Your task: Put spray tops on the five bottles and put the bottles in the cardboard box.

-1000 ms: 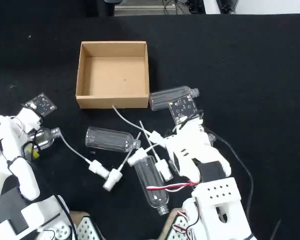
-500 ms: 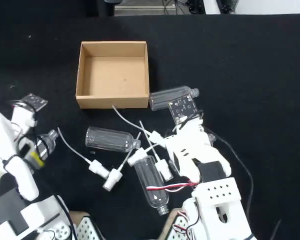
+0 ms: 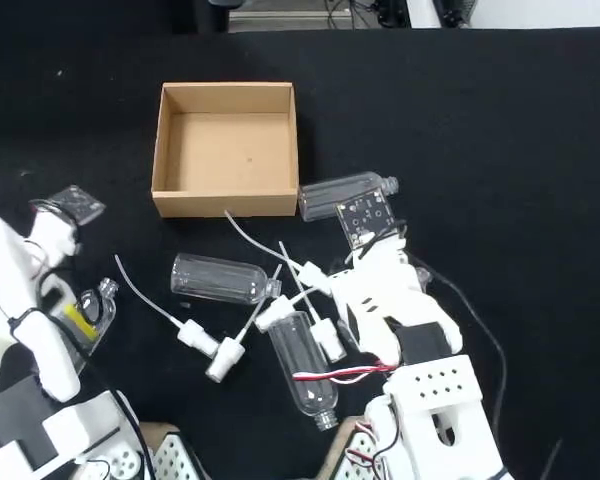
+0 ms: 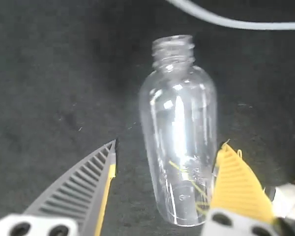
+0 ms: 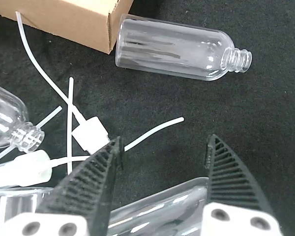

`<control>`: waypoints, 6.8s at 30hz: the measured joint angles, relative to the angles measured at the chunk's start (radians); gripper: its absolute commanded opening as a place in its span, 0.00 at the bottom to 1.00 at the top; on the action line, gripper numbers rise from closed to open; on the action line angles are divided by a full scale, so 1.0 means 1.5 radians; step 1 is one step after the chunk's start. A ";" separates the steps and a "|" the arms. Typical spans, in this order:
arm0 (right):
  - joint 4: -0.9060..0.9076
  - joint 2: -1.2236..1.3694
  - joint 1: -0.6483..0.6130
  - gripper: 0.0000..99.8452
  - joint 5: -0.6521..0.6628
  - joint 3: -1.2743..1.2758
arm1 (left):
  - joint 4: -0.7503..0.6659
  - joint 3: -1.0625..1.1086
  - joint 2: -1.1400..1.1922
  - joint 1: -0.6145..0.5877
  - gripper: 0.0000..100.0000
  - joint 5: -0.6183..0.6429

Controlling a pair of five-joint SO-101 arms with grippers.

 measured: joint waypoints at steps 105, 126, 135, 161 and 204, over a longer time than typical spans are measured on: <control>0.115 0.531 -0.519 0.19 -0.088 -0.366 | -0.602 0.711 -1.039 0.008 0.03 0.866; 0.036 0.873 -0.573 0.08 -0.104 -0.559 | -0.591 0.711 -1.039 0.008 0.03 0.884; 0.126 0.816 -0.528 0.01 -0.097 -0.576 | -0.591 0.711 -1.039 0.008 0.03 0.884; 0.165 0.531 0.534 0.01 0.010 -0.433 | -0.516 0.711 -1.039 0.144 0.03 0.884; 0.349 0.814 0.634 0.27 1.335 -0.679 | -0.457 0.711 -1.039 0.220 0.03 0.884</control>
